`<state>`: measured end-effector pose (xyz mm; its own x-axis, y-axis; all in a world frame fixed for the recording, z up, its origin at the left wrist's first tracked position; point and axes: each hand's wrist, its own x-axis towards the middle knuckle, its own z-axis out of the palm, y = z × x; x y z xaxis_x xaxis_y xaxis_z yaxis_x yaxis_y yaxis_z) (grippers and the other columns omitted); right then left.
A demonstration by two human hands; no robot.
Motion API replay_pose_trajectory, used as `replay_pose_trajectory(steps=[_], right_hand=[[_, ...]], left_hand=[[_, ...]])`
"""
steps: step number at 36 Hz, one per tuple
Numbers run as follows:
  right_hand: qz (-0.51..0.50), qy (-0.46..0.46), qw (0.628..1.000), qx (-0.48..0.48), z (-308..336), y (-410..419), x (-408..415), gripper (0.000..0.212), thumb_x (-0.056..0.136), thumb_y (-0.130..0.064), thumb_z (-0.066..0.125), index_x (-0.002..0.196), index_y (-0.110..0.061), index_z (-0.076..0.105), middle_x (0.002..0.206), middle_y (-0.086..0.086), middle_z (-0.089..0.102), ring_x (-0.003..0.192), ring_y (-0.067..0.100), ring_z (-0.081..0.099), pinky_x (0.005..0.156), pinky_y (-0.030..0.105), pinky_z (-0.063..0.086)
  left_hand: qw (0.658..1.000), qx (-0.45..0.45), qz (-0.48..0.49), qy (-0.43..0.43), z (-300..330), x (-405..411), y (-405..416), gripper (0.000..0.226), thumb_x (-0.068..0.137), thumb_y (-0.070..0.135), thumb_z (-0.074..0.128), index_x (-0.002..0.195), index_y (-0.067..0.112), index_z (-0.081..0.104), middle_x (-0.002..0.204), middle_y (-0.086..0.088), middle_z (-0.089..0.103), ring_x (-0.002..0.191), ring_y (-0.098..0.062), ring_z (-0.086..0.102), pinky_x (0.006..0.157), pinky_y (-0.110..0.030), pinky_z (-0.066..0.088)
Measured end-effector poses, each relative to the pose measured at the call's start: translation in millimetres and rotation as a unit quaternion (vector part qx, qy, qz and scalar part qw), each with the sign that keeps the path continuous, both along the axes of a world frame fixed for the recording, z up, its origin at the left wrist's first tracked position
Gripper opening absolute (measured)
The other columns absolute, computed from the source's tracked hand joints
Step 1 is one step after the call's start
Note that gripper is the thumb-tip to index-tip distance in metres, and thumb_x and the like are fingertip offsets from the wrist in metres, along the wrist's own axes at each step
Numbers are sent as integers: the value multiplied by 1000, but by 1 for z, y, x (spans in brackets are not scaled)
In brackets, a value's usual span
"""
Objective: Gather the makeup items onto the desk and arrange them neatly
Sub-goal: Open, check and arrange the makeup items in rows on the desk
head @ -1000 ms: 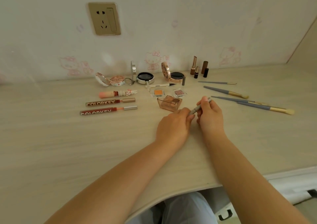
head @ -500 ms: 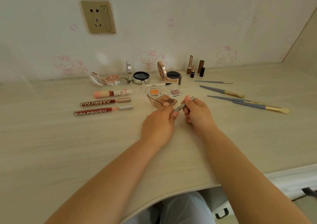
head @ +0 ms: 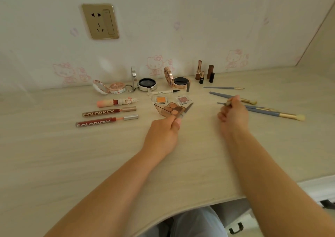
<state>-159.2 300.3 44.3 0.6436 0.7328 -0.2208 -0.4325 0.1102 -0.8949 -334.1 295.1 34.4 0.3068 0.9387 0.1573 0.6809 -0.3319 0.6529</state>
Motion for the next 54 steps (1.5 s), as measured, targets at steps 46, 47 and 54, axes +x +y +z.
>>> replay_pose_trajectory(steps=[46, 47, 54], right_hand=[[207, -500, 826, -159, -9, 25, -1, 16, 89, -26, 61, 105, -26, 61, 100, -9, 56, 94, 9, 49, 79, 23, 38], [214, -506, 820, -159, -9, 27, -3, 14, 89, -26, 60, 104, -26, 62, 99, -9, 56, 94, 9, 49, 79, 23, 38], [237, -581, 759, -177, -11, 37, -10, 15, 88, -34, 60, 102, -31, 66, 100, -12, 51, 93, 5, 45, 78, 26, 39]], left_hand=[[976, 122, -103, 147, -12, -35, 48, 31, 93, 39, 49, 122, 32, 59, 114, 7, 52, 107, -10, 48, 77, -21, 36], [976, 128, -103, 145, -11, -35, 48, 30, 93, 38, 50, 120, 31, 60, 113, 7, 53, 106, -10, 49, 77, -23, 38], [978, 154, -76, 120, -12, -34, 45, 20, 88, 33, 59, 105, 25, 67, 109, 7, 59, 104, -15, 52, 81, -34, 46]])
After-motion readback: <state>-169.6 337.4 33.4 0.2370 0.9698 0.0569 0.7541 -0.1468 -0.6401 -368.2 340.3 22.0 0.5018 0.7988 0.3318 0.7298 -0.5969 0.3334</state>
